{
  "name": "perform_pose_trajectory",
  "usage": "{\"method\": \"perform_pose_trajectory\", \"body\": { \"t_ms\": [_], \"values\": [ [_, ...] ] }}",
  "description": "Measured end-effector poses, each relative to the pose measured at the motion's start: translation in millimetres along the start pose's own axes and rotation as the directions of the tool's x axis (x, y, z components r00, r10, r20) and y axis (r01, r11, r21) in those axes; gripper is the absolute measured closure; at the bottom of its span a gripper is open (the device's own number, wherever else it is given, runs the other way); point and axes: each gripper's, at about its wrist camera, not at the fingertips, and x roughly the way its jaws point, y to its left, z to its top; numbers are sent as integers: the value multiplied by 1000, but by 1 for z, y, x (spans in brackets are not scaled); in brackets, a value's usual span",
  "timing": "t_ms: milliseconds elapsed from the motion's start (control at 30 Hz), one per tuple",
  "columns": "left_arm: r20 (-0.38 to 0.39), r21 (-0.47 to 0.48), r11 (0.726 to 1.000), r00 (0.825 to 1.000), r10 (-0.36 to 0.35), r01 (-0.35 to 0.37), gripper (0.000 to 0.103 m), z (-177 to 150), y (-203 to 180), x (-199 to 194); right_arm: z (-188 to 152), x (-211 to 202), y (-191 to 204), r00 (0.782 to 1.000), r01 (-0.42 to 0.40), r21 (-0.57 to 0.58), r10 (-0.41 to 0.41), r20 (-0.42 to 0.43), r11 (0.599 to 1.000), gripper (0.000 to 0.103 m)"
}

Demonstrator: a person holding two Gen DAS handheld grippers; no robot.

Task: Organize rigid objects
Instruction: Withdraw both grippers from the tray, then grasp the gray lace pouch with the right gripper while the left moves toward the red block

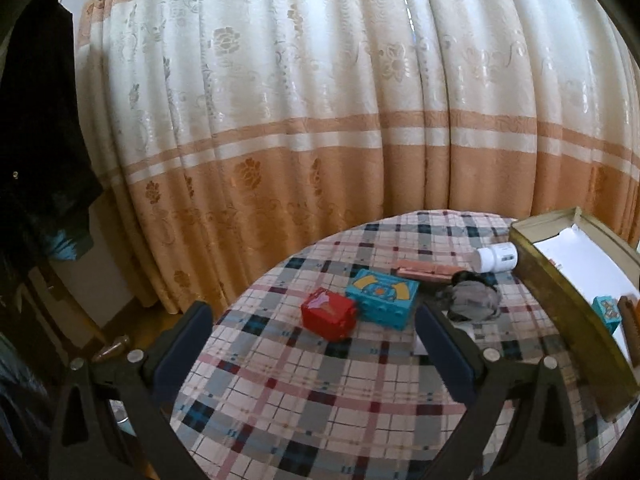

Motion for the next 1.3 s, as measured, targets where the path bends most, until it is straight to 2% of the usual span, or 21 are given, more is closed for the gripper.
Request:
{"method": "perform_pose_trajectory", "body": {
  "t_ms": [133, 233, 333, 467, 567, 967, 1100, 1300],
  "values": [
    [-22, 3, 1000, 1000, -18, 18, 1, -1, 1, 2, -3, -6, 14, 1000, -10, -55, 9, -13, 998, 14],
    [-37, -2, 1000, 999, -29, 29, 1, -4, 7, 4, -6, -13, 23, 998, -59, -94, 58, -6, 994, 14],
    [-107, -29, 999, 994, -31, 28, 1, -5, 16, 15, -5, -10, 24, 997, -70, -89, 69, -20, 994, 14],
    [-219, -23, 1000, 975, -22, 18, 1, -13, 17, 33, -5, 1, 24, 996, -56, -77, 50, -74, 995, 14],
    [-262, -14, 1000, 965, -6, 2, 1, -15, 15, 41, -7, -2, 27, 996, -61, -91, 56, -63, 994, 14],
    [-283, -15, 1000, 959, -10, 6, 1, -16, 16, 45, -9, 0, 32, 991, -107, -67, 101, -87, 992, 14],
    [-290, -32, 999, 957, -26, 17, 1, -16, 19, 47, -11, -2, 43, 990, -116, -100, 108, -86, 988, 14],
    [-325, -86, 996, 944, -54, 28, 1, -19, 28, 55, -12, 15, 50, 979, -144, -88, 129, -156, 986, 14]
  ]
}}
